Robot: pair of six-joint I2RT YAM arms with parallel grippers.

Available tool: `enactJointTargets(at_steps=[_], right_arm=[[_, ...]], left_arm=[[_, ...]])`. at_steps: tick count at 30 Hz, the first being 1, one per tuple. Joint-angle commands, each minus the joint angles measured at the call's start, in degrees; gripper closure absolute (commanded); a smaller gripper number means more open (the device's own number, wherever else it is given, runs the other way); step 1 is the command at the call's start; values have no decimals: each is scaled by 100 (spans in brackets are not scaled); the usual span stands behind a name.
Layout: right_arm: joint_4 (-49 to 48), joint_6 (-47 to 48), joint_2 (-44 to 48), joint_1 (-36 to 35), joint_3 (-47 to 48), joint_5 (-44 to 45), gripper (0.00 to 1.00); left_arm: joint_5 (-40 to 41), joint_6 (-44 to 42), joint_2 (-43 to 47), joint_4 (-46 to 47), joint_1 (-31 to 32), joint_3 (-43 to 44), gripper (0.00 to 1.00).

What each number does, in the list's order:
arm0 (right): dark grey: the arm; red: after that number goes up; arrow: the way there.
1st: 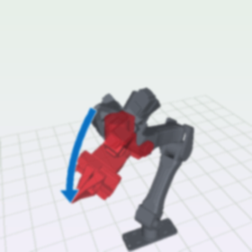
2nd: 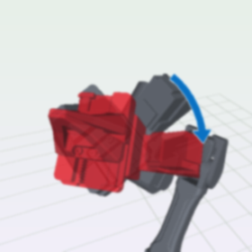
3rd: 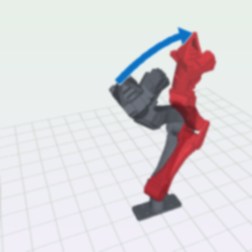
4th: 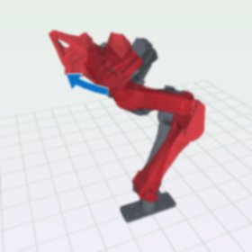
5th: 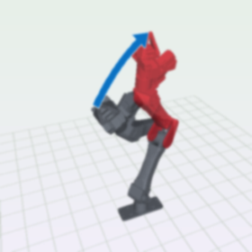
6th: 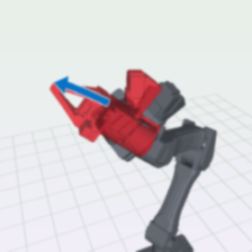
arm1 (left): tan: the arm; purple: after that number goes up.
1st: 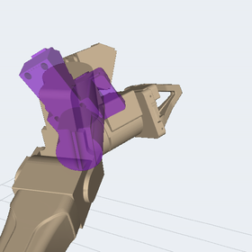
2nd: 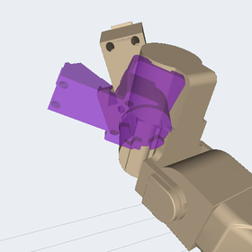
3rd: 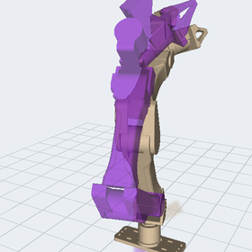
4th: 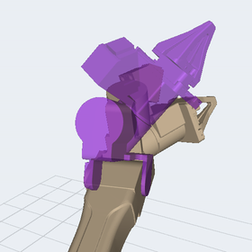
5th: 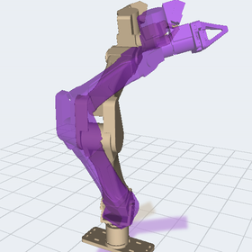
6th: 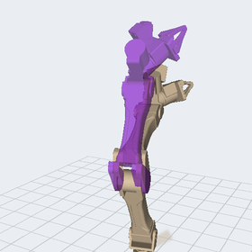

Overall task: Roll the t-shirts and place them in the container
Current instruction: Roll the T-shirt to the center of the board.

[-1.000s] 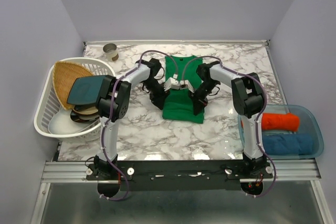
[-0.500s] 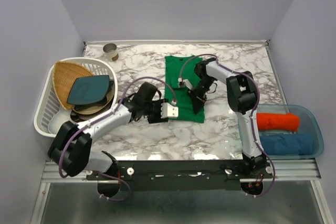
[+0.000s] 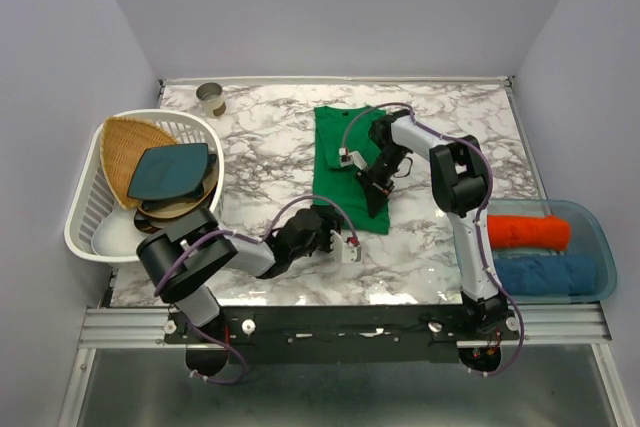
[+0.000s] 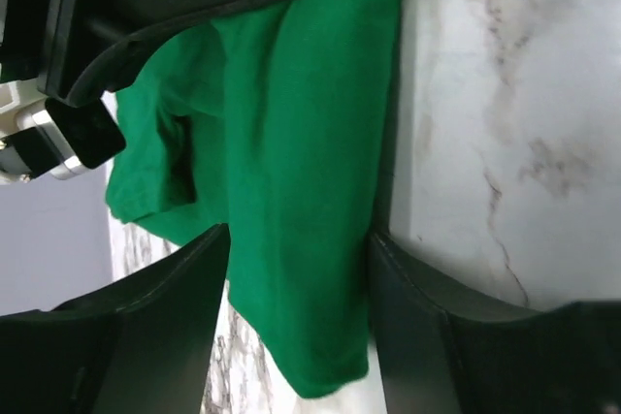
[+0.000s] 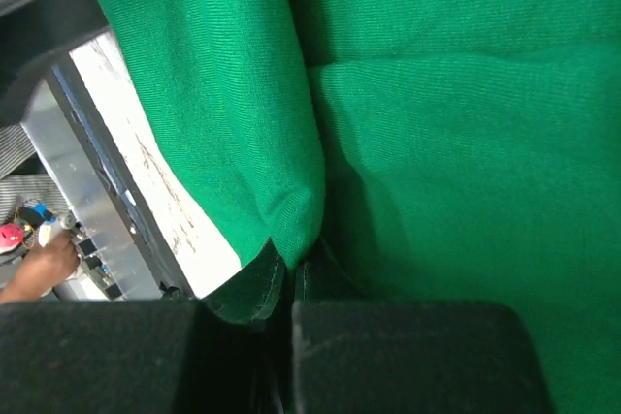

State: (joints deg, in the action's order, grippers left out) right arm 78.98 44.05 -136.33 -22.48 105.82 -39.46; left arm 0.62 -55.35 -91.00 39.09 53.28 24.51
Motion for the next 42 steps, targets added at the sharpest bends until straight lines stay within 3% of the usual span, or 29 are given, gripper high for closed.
enactJointTargets(at_steps=[1,10,11,16,17,21,22,24,25,26,27,31,35,42], right_arm=[[-357,165,-315,24,44,615,94],[-190,288,-403,24,185,554,93],[-207,279,-403,24,167,562,87],[-1477,-28,561,138,-1015,554,59],[-1734,-89,1208,217,-1220,545,51],[-3123,-177,2986,446,-2458,527,40],[-3874,-230,3329,481,-2739,580,38],[-4450,127,4336,534,-3653,624,36],[-4975,339,4648,525,-4013,598,22],[-5258,541,5008,464,-4365,519,1],[-5540,891,5316,377,-5099,519,0],[-6876,1211,6275,-387,-6342,1080,0],[-7106,1018,6207,-915,-6627,1336,0],[-7730,869,6005,-1206,-6926,1617,0]], left_arm=[[957,-485,-646,837,95,-26,41],[940,-108,-410,-1446,95,589,96],[905,-46,-384,-1770,95,729,100],[335,647,-94,-3221,-80,1432,100],[107,727,-41,-3589,-115,1599,100],[-501,982,56,-4347,-335,1986,100],[-632,1017,30,-4488,-431,2074,100],[-835,1140,-58,-4840,-493,2312,100],[-992,1167,-128,-4936,-555,2391,100],[-1151,1167,-172,-5190,-668,2574,100],[-1283,1263,-233,-5262,-722,2672,100],[-1888,1518,-567,-5824,-1012,3269,100],[-2618,1808,-761,-6377,-1320,3910,100],[-3357,1905,-858,-6765,-1522,4175,100]])
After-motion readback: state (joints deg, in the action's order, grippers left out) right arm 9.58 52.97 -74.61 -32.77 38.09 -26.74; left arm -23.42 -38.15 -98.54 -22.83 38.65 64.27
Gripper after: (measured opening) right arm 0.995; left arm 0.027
